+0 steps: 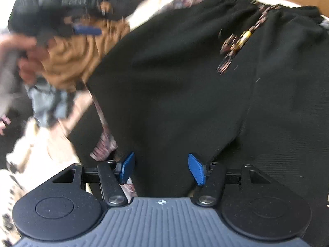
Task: Fold clothes
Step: 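Move both open grippers over the shorts legs to smooth them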
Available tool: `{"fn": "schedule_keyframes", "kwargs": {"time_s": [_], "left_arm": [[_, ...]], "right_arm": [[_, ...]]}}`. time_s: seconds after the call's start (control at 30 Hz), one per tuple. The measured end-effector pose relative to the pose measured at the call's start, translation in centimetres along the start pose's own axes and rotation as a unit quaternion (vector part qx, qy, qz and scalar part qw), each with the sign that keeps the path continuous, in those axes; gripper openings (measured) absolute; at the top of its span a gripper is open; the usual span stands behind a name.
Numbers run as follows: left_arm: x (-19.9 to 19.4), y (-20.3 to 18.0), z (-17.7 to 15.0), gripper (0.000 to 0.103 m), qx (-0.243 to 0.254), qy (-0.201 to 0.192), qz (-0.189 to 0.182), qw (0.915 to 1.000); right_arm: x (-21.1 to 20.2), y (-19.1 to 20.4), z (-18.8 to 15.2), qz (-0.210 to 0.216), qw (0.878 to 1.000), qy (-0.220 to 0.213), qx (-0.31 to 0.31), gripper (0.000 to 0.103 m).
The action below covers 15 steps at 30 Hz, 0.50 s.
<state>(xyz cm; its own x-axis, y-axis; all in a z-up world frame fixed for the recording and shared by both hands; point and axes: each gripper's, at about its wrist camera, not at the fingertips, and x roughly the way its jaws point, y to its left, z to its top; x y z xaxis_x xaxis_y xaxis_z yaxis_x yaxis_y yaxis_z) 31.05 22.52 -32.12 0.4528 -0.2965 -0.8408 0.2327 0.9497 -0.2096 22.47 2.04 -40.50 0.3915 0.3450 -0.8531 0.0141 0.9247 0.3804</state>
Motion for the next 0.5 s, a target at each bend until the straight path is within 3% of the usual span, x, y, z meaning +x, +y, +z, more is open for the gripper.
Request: {"fn": "schedule_keyframes", "kwargs": {"time_s": [0.33, 0.5], "left_arm": [[-0.8, 3.9, -3.3, 0.075, -0.020, 0.023, 0.059, 0.9978], [-2.6, 5.7, -4.9, 0.070, -0.032, 0.039, 0.065, 0.9966]], "right_arm": [[2.0, 0.5, -0.3, -0.045, 0.997, 0.035, -0.057, 0.048], [1.6, -0.2, -0.2, -0.038, 0.999, 0.028, -0.005, 0.047]]}}
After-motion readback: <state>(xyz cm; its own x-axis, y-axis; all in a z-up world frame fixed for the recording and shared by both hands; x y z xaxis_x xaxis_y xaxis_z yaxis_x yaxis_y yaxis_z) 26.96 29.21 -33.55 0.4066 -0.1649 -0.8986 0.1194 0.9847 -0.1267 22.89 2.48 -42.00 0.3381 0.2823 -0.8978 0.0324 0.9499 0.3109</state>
